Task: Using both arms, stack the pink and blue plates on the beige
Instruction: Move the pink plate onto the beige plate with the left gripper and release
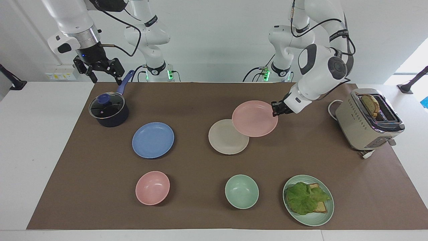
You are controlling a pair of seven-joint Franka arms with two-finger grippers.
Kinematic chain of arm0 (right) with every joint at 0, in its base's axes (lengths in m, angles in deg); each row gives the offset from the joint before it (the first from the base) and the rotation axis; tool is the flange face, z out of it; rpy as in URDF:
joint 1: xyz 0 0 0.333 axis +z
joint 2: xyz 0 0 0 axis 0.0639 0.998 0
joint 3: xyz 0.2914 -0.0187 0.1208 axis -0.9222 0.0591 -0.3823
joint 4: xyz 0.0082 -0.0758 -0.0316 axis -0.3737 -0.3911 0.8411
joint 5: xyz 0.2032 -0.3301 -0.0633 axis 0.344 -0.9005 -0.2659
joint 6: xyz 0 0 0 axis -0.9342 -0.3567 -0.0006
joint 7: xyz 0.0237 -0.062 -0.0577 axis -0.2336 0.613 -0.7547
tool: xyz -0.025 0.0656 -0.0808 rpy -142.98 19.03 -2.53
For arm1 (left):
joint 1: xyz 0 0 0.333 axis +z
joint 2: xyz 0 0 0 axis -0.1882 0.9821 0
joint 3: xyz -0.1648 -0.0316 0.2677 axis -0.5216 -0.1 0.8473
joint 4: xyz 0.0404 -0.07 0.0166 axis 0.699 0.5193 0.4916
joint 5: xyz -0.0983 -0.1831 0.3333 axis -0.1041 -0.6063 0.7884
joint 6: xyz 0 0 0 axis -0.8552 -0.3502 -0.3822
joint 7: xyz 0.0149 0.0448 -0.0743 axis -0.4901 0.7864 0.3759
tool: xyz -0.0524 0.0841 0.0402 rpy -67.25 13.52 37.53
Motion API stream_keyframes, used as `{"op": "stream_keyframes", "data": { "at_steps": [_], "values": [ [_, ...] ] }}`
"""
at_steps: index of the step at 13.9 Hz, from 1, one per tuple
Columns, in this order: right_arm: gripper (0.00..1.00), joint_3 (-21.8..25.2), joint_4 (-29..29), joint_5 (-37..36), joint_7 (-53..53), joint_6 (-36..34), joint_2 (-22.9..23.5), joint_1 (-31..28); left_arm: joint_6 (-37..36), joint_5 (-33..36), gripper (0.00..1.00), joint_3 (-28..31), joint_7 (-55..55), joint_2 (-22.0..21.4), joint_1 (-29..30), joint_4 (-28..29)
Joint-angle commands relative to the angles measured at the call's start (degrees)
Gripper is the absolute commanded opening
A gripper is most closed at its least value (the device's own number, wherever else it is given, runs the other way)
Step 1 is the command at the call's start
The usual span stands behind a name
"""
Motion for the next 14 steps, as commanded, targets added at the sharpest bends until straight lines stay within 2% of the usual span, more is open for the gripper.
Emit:
{"op": "stream_keyframes", "data": {
  "at_steps": [1, 4, 8, 12, 13, 14],
  "values": [
    [1.0, -0.18, -2.8, -0.24, -1.14, 2.74, -0.72, -0.63, 7.97, -2.47, 0.0, 1.09, -4.5, 1.56, -5.43, 3.15],
    [1.0, -0.18, -3.86, -0.24, -1.23, 3.36, -0.63, -1.33, 13.87, -3.79, 0.0, 1.09, -7.85, 5.61, -8.69, 3.33],
    [1.0, -0.18, -3.95, -0.24, -1.05, 3.8, -0.63, -1.34, 18.45, -3.97, 0.0, 1.09, -9.36, 8.34, -10.45, 3.86],
    [1.0, -0.18, -4.04, -0.24, -0.97, 3.8, -0.63, -1.34, 17.85, -3.97, 0.0, 1.18, -8.92, 8.25, -10.45, 4.03],
    [1.0, -0.18, -4.04, -0.24, -0.97, 3.8, -0.63, -1.34, 17.76, -3.88, 0.57, 1.18, -8.31, 8.25, -10.1, 3.95],
    [1.0, -0.18, -4.04, -0.24, -0.97, 3.8, -0.63, -1.25, 17.76, -3.88, 0.89, 1.18, -8.21, 8.34, -10.1, 3.86]
  ]
}}
